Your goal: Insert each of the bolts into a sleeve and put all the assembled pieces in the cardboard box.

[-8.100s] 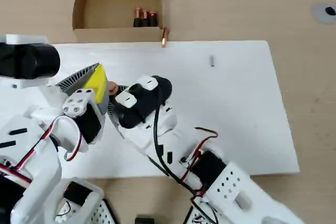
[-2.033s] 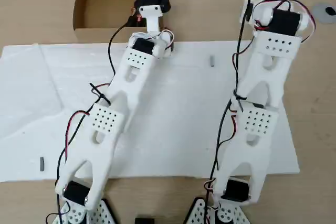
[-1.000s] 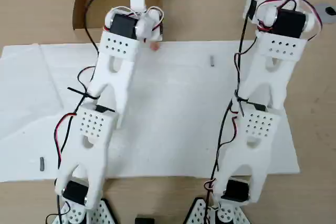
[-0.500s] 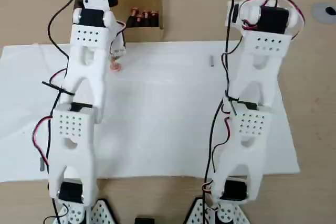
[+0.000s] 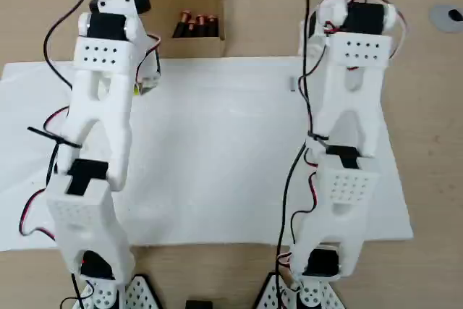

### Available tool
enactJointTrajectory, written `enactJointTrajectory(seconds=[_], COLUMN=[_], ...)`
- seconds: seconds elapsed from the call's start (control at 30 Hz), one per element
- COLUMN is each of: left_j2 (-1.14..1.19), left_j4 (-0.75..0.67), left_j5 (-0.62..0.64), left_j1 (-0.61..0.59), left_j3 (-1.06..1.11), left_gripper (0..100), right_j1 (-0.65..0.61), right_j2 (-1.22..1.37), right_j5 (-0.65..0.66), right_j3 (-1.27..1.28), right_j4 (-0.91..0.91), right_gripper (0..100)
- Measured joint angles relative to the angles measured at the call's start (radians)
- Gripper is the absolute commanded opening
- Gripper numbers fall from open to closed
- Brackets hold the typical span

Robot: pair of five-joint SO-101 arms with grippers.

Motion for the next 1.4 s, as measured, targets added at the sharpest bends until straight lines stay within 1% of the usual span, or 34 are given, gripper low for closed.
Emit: enactJointTrajectory(seconds=[0.17, 0.3, 0.43, 0.53, 0.63, 0.77, 0.87, 0.97, 1.07, 1.17, 1.3, 1.4], left_j2=[-0.089, -0.204, -0.368, -0.500, -0.637, -0.870, -1.014, -1.089, -1.138, -1.163, -1.194, -1.231], left_j4=[0.000, 0.000, 0.002, -0.008, -0.107, -0.338, -0.509, -0.615, -0.671, -0.695, -0.700, -0.701], left_j5=[-0.012, -0.077, -0.160, -0.222, -0.241, -0.244, -0.238, -0.212, -0.183, -0.173, -0.170, -0.170], left_j1=[0.000, 0.000, 0.000, 0.020, 0.043, 0.020, -0.005, -0.044, -0.101, -0.164, -0.232, -0.256], left_j3=[0.129, 0.146, 0.190, 0.304, 0.493, 0.809, 1.025, 1.171, 1.252, 1.295, 1.306, 1.306], left_gripper=[1, 1, 1, 1, 1, 1, 1, 1, 1, 1, 1, 1], right_j1=[0.000, 0.002, 0.006, 0.048, 0.092, 0.107, 0.104, 0.087, 0.034, -0.034, -0.117, -0.152], right_j2=[-0.006, -0.006, -0.006, -0.006, -0.006, -0.006, -0.012, -0.012, -0.032, -0.124, -0.273, -0.367], right_j5=[0.000, 0.018, 0.104, 0.118, 0.117, 0.118, 0.121, 0.120, 0.120, 0.120, 0.121, 0.121], right_j3=[0.206, 0.330, 0.359, 0.330, 0.232, 0.104, 0.086, 0.086, 0.087, 0.158, 0.391, 0.566], right_j4=[0.000, 0.000, 0.000, 0.000, 0.000, 0.000, 0.000, 0.000, 0.000, 0.000, 0.000, 0.000], right_gripper=[20.8, 20.8, 20.7, 20.7, 20.8, 20.9, 20.9, 20.7, 20.7, 20.9, 20.9, 20.9])
